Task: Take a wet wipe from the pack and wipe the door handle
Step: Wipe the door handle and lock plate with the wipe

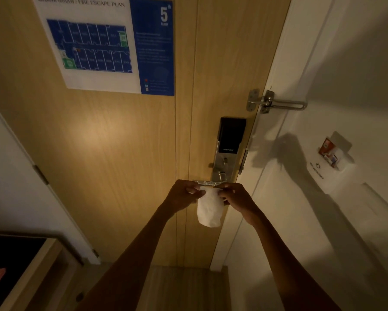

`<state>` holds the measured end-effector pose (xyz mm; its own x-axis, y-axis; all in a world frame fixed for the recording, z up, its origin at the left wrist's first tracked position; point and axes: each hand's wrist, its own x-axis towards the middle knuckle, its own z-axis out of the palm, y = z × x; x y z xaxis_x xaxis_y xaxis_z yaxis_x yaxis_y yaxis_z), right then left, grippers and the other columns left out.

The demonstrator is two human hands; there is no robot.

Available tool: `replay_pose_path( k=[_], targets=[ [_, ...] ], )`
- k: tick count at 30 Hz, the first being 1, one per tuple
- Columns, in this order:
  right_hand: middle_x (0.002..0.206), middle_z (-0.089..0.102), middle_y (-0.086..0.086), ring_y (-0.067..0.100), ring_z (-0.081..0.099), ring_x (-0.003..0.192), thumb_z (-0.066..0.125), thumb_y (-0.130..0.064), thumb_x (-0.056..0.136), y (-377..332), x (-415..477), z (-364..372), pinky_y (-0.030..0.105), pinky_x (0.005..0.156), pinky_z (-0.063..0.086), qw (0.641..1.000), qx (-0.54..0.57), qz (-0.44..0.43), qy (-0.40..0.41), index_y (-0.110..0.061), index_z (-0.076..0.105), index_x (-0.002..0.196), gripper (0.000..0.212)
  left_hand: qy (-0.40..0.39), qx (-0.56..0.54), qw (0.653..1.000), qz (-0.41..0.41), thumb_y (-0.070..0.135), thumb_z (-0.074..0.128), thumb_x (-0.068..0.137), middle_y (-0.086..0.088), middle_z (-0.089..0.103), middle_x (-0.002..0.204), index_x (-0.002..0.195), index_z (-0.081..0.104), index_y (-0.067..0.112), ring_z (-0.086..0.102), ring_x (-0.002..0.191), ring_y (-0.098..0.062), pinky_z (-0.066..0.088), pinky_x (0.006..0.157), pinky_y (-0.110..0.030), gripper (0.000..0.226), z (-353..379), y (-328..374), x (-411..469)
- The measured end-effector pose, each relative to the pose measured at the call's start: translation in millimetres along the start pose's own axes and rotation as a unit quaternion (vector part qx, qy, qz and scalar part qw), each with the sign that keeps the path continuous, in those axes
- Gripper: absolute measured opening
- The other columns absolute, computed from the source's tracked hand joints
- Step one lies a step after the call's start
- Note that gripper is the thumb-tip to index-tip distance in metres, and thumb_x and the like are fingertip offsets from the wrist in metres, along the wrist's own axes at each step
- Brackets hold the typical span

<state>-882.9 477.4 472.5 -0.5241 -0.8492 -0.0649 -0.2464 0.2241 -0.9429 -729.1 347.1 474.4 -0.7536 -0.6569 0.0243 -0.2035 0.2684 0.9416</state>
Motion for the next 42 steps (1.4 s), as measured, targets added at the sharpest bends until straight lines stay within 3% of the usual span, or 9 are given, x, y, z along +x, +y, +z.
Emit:
replay_pose_path(
  k=[5,9,14,18,24,28,33,37,42],
  targets=[
    [0.105,0.07,0.0,0.013,0.066,0.096,0.064,-0.032,0.09,3.7,-6.3,2.6,0.025,0.077,0.056,0.999,-0.003,-0.001,-0.038,-0.016,0.065,0.115,0.03,0.006,-0.032,0.999,-0.009,0.017,0.072,0.082,-0.019,0.071,0.093,0.104,0.065,0.0,0.071,0.086,-0.027,0.062,0.067,-0.042,0.029,2.9,-5.1,0.7],
    [0.104,0.069,0.003,0.012,0.064,0.093,0.068,-0.025,0.087,7.4,-6.4,-1.5,0.02,0.072,0.052,1.0,-0.012,0.005,-0.024,-0.01,0.067,0.111,0.028,-0.018,-0.005,0.999,-0.029,0.019,0.071,0.083,-0.016,0.072,0.093,0.106,0.066,0.003,0.07,0.077,-0.019,0.059,0.062,-0.025,0.028,4.7,-10.4,0.6],
    [0.105,0.07,0.006,0.021,0.067,0.098,0.067,-0.029,0.088,16.9,-3.4,0.7,0.038,0.087,0.057,0.999,0.005,0.038,-0.006,-0.013,0.066,0.113,0.03,-0.041,0.026,0.999,-0.017,0.02,0.073,0.08,-0.011,0.073,0.092,0.092,0.073,0.003,0.068,0.083,-0.017,0.051,0.076,-0.021,0.021,12.9,-21.6,2.1],
    [0.109,0.068,0.007,0.025,0.065,0.103,0.068,-0.045,0.082,26.3,-4.4,4.9,0.048,0.09,0.055,0.997,0.039,0.059,-0.01,-0.019,0.065,0.114,0.042,-0.056,-0.025,0.998,-0.033,0.019,0.073,0.08,-0.014,0.072,0.094,0.098,0.069,0.006,0.071,0.082,-0.022,0.061,0.073,-0.036,0.023,13.5,-23.4,5.2],
    [0.112,0.068,0.008,0.028,0.059,0.109,0.068,-0.033,0.085,36.8,-9.1,15.0,0.043,0.099,0.048,0.99,0.102,0.098,-0.015,-0.017,0.063,0.114,0.034,-0.075,-0.064,0.995,-0.016,0.013,0.072,0.08,-0.016,0.07,0.099,0.093,0.068,0.012,0.069,0.091,-0.033,0.059,0.076,-0.051,0.014,9.6,-30.6,13.2],
    [0.113,0.065,0.001,0.02,0.061,0.107,0.068,-0.029,0.086,41.4,-5.3,22.0,0.032,0.087,0.056,0.988,0.11,0.094,0.059,-0.019,0.059,0.116,0.033,-0.076,-0.053,0.995,-0.036,0.009,0.072,0.08,-0.014,0.072,0.09,0.097,0.069,0.004,0.072,0.07,-0.025,0.061,0.068,-0.039,0.018,3.9,-35.0,13.6],
    [0.101,0.067,-0.004,0.007,0.065,0.088,0.067,-0.026,0.088,43.6,-4.1,21.2,0.016,0.067,0.054,0.972,0.056,0.038,0.226,-0.015,0.064,0.107,0.023,0.007,-0.072,0.997,-0.033,0.005,0.071,0.08,-0.015,0.074,0.085,0.095,0.07,0.004,0.073,0.069,-0.031,0.061,0.069,-0.047,0.015,-10.6,-46.8,20.0],
    [0.091,0.07,0.002,0.012,0.065,0.084,0.068,-0.016,0.088,42.8,10.2,17.7,0.037,0.085,0.056,0.94,-0.012,-0.029,0.341,-0.007,0.069,0.1,0.015,0.109,-0.041,0.993,-0.019,0.008,0.068,0.084,-0.009,0.073,0.087,0.097,0.069,0.01,0.073,0.07,-0.023,0.061,0.065,-0.045,0.013,-14.1,-52.4,35.4],
    [0.099,0.072,0.015,0.021,0.067,0.091,0.07,-0.015,0.086,40.6,25.9,23.1,0.042,0.09,0.056,0.879,-0.055,-0.097,0.464,-0.001,0.069,0.101,0.021,0.097,-0.007,0.995,-0.013,0.004,0.066,0.085,-0.014,0.073,0.091,0.096,0.072,0.008,0.072,0.078,-0.03,0.059,0.074,-0.049,0.013,-8.7,-57.3,53.4]
  ],
)
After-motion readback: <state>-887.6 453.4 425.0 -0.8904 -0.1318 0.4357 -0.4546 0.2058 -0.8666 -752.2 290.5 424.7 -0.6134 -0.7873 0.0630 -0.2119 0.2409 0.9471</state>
